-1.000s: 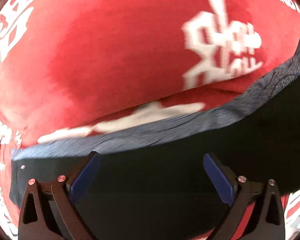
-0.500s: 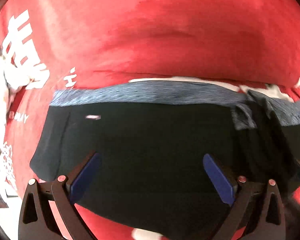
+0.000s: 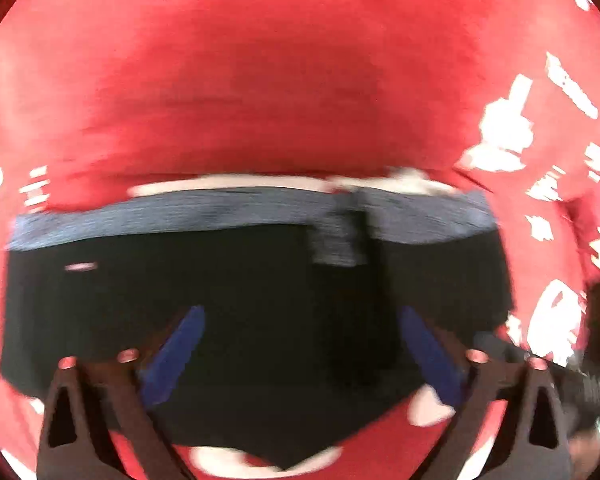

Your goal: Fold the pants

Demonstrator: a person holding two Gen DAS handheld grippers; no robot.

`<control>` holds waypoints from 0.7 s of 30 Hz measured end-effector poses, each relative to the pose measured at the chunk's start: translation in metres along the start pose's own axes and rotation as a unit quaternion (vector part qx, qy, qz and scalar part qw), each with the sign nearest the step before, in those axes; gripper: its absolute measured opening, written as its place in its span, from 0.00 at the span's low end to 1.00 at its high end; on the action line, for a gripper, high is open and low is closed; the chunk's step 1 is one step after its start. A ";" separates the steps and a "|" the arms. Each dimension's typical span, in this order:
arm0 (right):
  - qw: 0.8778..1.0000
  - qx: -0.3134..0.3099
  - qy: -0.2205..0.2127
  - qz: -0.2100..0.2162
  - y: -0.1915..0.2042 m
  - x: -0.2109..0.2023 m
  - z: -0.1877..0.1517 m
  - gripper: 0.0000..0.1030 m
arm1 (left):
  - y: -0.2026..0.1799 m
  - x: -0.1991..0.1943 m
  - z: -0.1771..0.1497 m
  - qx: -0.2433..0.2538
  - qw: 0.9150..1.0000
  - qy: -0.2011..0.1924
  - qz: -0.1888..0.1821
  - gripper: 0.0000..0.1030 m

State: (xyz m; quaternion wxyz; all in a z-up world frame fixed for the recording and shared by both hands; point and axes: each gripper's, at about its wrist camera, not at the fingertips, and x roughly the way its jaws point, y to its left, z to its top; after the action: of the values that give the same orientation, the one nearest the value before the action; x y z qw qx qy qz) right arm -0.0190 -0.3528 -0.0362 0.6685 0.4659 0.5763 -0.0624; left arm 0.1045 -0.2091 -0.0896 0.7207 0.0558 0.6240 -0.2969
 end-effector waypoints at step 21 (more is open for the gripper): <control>0.979 0.154 -0.010 0.133 -0.052 -0.002 0.007 0.04 | -0.069 0.016 -0.015 0.045 0.997 0.034 -0.045 0.18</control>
State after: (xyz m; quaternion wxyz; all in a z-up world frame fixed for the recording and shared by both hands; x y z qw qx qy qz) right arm -0.0465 -0.3879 -0.0634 0.5969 0.6347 0.4864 -0.0655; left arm 0.0580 -0.2648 -0.0875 0.6819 0.0700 0.6361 -0.3544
